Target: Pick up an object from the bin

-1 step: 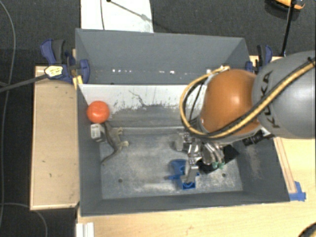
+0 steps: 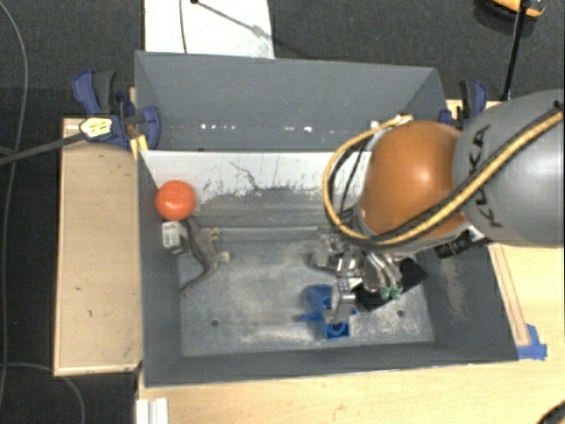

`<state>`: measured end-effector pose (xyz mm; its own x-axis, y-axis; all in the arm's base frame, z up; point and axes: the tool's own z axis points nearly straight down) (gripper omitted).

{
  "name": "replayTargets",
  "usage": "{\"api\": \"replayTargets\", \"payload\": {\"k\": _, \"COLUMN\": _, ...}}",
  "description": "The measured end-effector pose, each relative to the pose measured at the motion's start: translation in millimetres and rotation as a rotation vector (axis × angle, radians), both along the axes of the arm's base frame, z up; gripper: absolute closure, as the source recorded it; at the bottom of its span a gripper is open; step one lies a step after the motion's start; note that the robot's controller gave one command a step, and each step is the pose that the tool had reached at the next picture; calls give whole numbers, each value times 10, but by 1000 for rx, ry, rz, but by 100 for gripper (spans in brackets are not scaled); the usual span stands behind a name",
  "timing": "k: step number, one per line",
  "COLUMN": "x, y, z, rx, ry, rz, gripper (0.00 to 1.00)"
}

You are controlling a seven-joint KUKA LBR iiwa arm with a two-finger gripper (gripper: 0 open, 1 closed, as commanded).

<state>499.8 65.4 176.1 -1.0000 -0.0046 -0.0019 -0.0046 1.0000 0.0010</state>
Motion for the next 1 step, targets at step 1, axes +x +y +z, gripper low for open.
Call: {"api": "replayTargets", "payload": {"k": 1, "x": 57, "y": -170, "z": -260, "rx": 0, "ry": -1, "rz": 64, "gripper": 0}}
